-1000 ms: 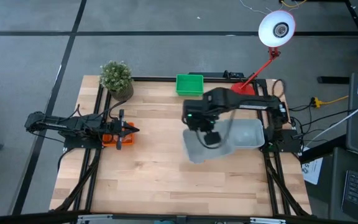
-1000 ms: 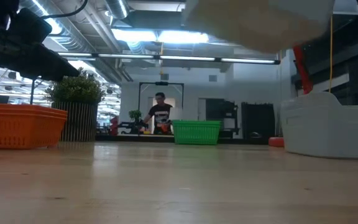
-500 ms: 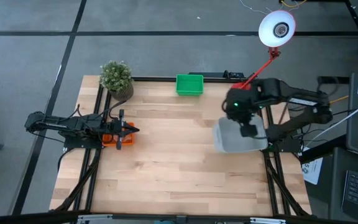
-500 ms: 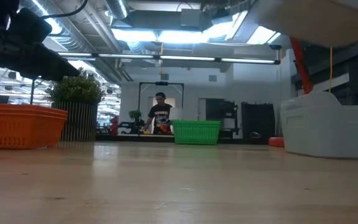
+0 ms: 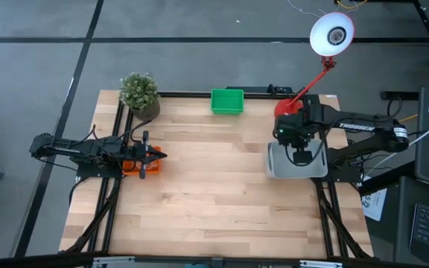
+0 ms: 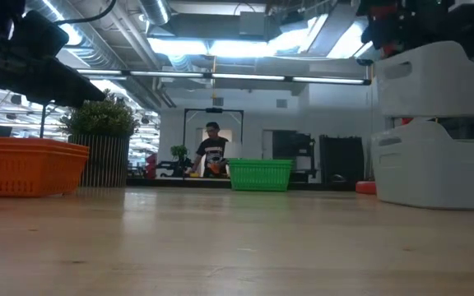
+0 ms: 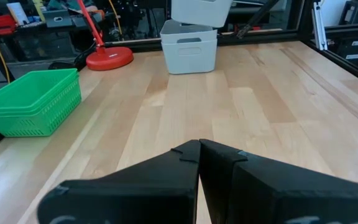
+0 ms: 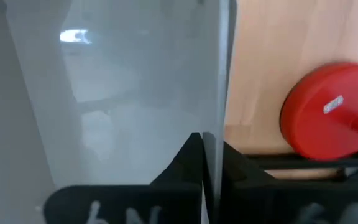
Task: Stack baskets by color
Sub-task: Stack the left gray bin onto the right gray bin, then return to Home Position
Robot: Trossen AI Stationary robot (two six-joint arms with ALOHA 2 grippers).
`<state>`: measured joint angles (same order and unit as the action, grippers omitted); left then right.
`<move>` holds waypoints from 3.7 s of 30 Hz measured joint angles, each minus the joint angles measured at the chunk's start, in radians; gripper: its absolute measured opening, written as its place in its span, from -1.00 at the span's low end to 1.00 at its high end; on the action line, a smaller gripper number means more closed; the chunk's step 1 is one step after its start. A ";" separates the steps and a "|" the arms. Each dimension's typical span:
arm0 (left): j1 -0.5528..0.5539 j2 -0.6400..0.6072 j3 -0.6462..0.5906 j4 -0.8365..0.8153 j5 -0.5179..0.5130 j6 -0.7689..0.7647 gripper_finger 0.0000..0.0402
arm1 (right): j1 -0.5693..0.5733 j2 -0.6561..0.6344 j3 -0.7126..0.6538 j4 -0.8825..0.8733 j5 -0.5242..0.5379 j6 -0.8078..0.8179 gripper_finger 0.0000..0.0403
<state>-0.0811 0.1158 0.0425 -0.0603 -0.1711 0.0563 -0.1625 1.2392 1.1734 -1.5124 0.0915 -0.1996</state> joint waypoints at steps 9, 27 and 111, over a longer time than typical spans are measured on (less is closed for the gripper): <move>0.000 0.000 0.000 0.000 0.000 0.000 -1.00 | -0.110 0.000 -0.015 0.030 0.017 -0.099 -1.00; 0.000 0.000 0.000 0.000 0.000 0.000 -1.00 | -0.194 0.003 -0.140 0.160 -0.009 -0.187 -0.99; 0.000 0.000 0.000 0.000 0.000 0.000 -1.00 | 0.018 -0.695 -0.825 1.390 -0.206 0.301 -0.44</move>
<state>-0.0807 0.1158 0.0429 -0.0601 -0.1715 0.0563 -0.1448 0.5446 0.3485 -0.1219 -0.1145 0.1016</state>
